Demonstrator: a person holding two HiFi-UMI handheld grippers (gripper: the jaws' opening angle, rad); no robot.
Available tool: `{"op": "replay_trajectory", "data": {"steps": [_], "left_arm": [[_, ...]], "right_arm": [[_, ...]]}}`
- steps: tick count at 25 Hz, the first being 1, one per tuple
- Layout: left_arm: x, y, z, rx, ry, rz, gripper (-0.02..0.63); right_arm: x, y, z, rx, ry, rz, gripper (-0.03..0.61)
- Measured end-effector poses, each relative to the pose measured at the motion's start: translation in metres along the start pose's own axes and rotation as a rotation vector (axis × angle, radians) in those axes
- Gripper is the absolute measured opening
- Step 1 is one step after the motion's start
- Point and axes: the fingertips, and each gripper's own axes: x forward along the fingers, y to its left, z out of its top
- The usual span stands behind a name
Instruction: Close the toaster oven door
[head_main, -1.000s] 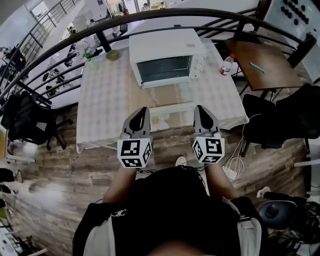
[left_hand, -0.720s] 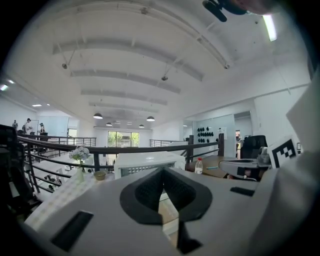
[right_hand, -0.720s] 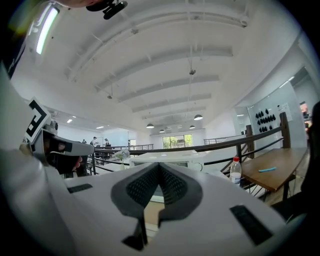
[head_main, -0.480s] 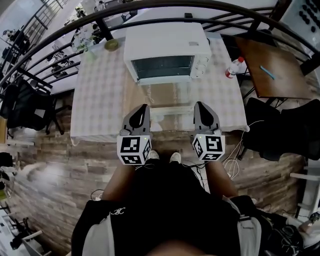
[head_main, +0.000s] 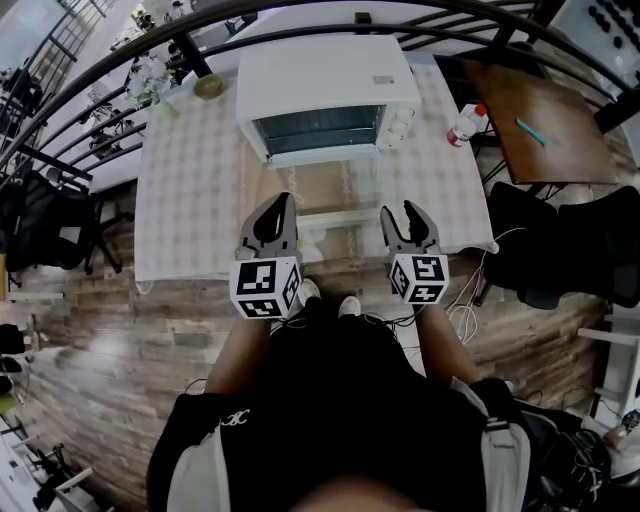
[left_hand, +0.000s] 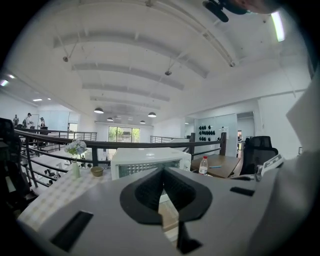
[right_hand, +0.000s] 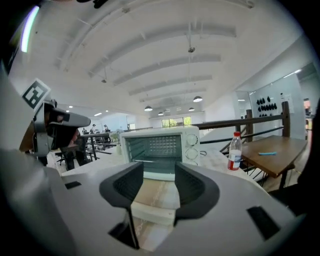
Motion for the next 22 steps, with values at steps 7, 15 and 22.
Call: {"op": "replay_trajectory", "data": {"steps": [7, 15, 22], "left_arm": [[0.003, 0.022, 0.004, -0.006, -0.002, 0.022, 0.014], [0.007, 0.034, 0.003, -0.011, 0.009, 0.030, 0.014], [0.007, 0.040, 0.000, -0.014, 0.017, 0.048, 0.014]], "right_arm": [[0.019, -0.013, -0.084, -0.004, 0.194, -0.029, 0.210], [0.028, -0.022, -0.156, -0.007, 0.366, -0.058, 0.210], [0.049, -0.023, -0.185, 0.023, 0.427, -0.083, 0.201]]}}
